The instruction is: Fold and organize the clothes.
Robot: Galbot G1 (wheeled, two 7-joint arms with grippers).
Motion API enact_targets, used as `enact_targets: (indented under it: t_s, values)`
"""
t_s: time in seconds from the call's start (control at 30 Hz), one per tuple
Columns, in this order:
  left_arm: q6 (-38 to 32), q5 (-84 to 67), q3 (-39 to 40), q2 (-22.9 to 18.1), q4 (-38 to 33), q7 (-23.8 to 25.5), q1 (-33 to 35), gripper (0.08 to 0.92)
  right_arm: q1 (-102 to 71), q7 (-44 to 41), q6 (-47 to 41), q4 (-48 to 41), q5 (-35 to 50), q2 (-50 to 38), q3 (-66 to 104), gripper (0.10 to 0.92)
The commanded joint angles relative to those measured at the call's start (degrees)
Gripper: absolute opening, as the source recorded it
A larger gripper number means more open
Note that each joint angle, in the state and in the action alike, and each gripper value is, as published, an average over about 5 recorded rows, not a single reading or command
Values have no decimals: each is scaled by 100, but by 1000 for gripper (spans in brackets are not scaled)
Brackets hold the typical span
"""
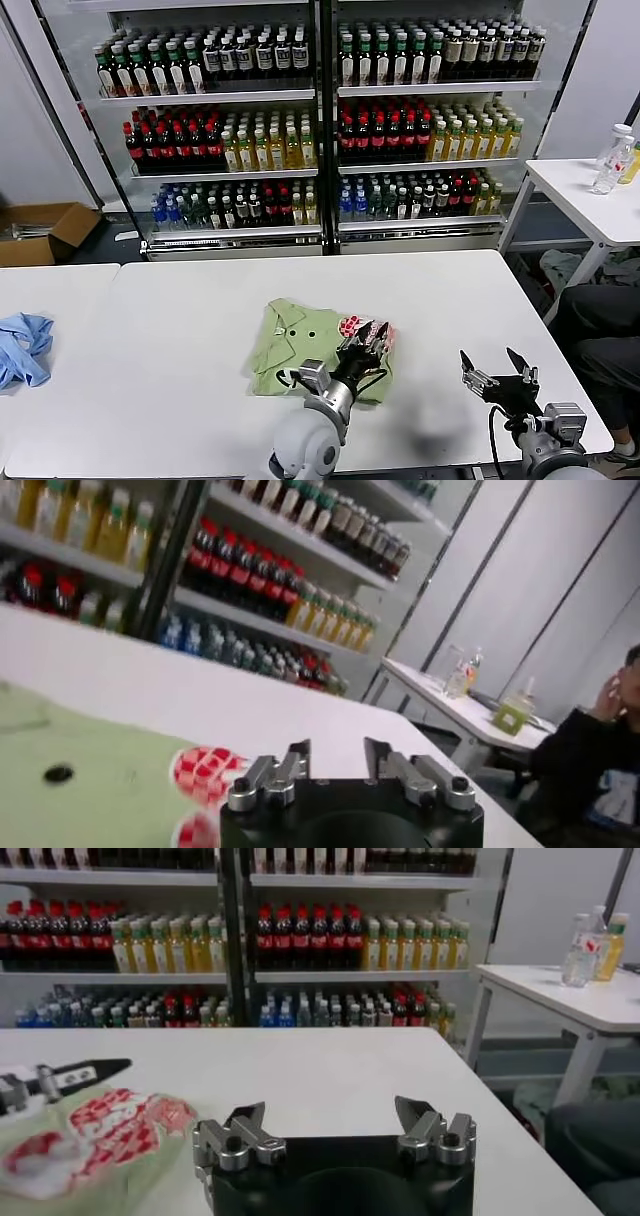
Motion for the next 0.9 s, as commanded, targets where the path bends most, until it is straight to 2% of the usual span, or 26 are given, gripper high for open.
enact_targets:
  t_s: [0.03, 0.23, 0.4, 0.47, 0.77, 0.9]
  values:
    - [-651, 848, 99, 202, -776, 106, 506, 450, 432, 29, 8, -167, 115, -75, -457, 823]
    - [-742, 626, -1082, 710, -1587, 39, 1403, 614, 1312, 195, -86, -766, -7, 265, -1760, 823]
    - [-959, 690, -1745, 1041, -1815, -13, 2168, 766, 1937, 386, -79, -1478, 14, 640, -2462, 823]
    - [-1024, 733, -1907, 1080, -1864, -37, 2368, 802, 2111, 432, -84, -1718, 119, 784, -2613, 823]
    - [-1041, 787, -2151, 1018, -1953, -93, 2594, 823, 2565, 703, -173, -2483, 370, 1192, -2968, 811]
    - [-1047, 793, -2130, 1009, -1922, -93, 2598, 823, 2602, 801, -145, -2603, 458, 1147, -2902, 724]
